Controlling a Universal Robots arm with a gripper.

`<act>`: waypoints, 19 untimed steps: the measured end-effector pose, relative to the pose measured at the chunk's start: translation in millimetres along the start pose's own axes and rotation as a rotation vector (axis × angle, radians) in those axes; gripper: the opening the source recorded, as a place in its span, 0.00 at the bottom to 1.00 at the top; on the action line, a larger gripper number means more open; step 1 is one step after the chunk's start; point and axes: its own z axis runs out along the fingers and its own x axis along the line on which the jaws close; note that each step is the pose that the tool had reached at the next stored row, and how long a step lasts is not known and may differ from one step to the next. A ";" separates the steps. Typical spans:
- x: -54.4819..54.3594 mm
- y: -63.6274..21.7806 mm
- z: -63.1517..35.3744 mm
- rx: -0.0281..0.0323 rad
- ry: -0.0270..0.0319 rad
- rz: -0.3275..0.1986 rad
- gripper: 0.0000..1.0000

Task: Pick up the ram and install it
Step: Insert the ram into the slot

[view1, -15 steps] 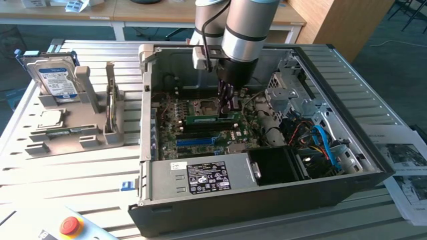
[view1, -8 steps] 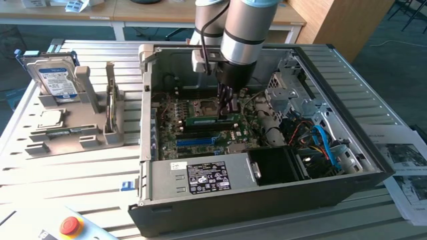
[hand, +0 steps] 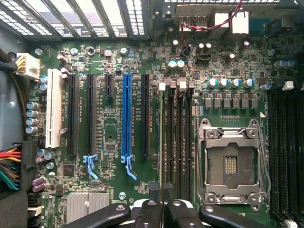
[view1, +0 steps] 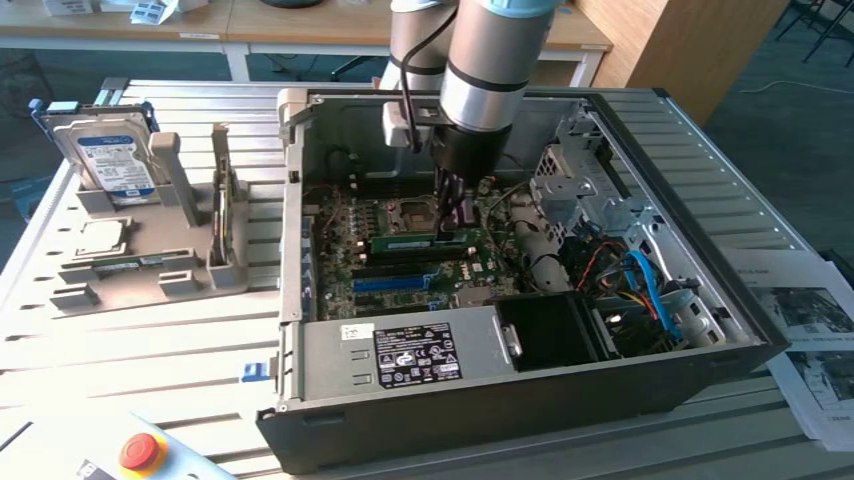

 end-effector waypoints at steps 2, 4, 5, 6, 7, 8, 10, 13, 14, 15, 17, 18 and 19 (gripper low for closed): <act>-0.1 0.4 0.5 0.0002 -0.0002 0.000 0.12; -0.2 0.7 1.0 0.0004 -0.0001 0.000 0.12; -0.3 0.8 1.0 0.0004 0.0001 0.000 0.12; -0.3 0.8 1.0 0.0004 0.0001 0.000 0.12; -0.3 0.8 1.0 0.0003 0.0001 0.000 0.12; -0.3 0.8 1.1 0.0004 0.0000 0.000 0.12; -0.3 1.4 1.2 0.0005 -0.0001 0.000 0.12; -0.5 1.6 1.3 0.0008 -0.0002 0.000 0.12; -0.5 1.6 1.3 0.0008 -0.0002 0.000 0.12; -0.5 1.6 1.3 0.0008 -0.0001 0.000 0.12; -1.0 2.8 1.5 0.0016 -0.0001 0.000 0.12; -1.3 3.3 1.6 0.0020 0.0002 0.000 0.12; -1.5 3.5 1.6 0.0020 0.0005 0.000 0.12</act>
